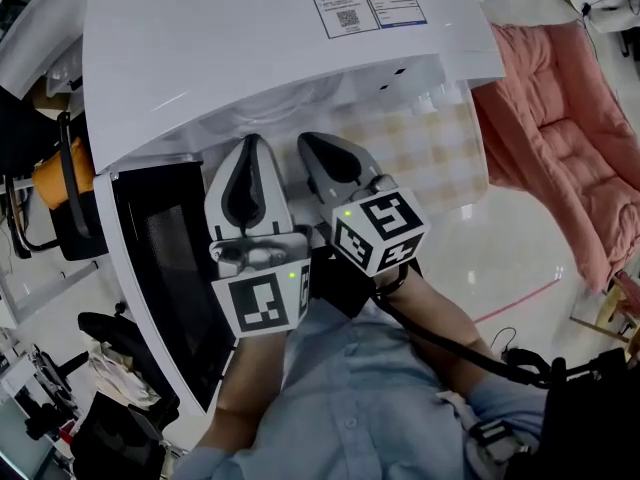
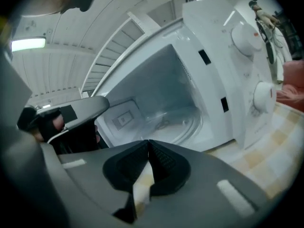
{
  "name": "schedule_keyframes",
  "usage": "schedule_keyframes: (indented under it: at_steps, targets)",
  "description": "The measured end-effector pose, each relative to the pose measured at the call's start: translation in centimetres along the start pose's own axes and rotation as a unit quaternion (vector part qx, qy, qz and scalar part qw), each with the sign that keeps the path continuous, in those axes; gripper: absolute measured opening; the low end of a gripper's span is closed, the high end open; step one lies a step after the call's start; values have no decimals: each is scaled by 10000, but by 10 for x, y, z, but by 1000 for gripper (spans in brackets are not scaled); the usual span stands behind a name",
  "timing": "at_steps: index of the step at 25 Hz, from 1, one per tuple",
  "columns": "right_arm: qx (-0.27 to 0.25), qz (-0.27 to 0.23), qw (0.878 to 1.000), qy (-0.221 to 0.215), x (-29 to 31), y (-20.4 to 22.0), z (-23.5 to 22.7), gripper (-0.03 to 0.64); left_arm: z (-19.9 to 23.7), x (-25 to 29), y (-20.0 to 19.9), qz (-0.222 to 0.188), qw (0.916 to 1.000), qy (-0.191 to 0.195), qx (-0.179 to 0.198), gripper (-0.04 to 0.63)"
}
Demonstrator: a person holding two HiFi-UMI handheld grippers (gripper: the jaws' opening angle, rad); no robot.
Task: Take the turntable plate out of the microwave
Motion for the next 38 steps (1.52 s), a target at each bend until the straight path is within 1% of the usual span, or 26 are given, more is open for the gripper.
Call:
schedule_keyframes:
  at_steps: [2,4,6,9,15,18,21,22,24,26,28,30,33,34,36,38]
  targets:
    - [367,87,9993,-52,6,6,-5,8,4,1,3,100,9999,-16,-77,8]
    - [818,173,9964,-154,10,10,-6,44,5,0,2,191,9997,18,-147,8]
    - [1241,263,9917,-211,13,14,-7,72,5,0,-1,236,9995,51,-207,8]
    - [1838,339,9821,-219,17,18,-13,87,9,3,-3,291,9992,29,-271,8]
    - [2558,138,9659,-378,28,14,-21,126,22,4,-1,416,9984,-112,-374,8]
    - [2812,65,9588,-406,32,13,-26,116,25,2,1,448,9981,-146,-399,8]
    - [2977,55,9542,-278,33,13,-30,74,28,-1,1,478,9977,-202,-436,8]
    - [2992,71,9539,-209,32,14,-31,74,30,-2,1,484,9976,-223,-442,8]
    - [3054,136,9521,-52,30,17,-33,89,33,-2,0,486,9975,-255,-450,8]
    - [3324,169,9430,-13,30,24,-35,119,35,-2,-1,482,9974,-274,-459,8]
    - [3569,134,9340,-108,35,27,-36,138,37,-2,0,490,9973,-284,-468,8]
    - [3694,58,9290,-204,41,25,-37,141,38,-1,1,505,9972,-293,-477,8]
    - [3969,5,9178,-83,45,25,-44,141,41,-1,2,527,9970,-316,-481,8]
    - [4018,5,9157,-51,46,25,-46,139,42,-1,3,531,9969,-321,-483,8]
    - [4045,6,9145,-27,46,26,-48,97,42,0,3,532,9969,-317,-492,8]
    - [4052,-43,9142,-82,45,26,-47,77,43,0,3,525,9969,-308,-503,8]
Point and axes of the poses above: the fingertips, and each gripper's own axes: x forward along the fingers, z to its left, y out of its underside, the point moved 5 cm from there along -x, backward along the fingers, and after that the axes turned 5 degrees about x, right-handed, at the moved point
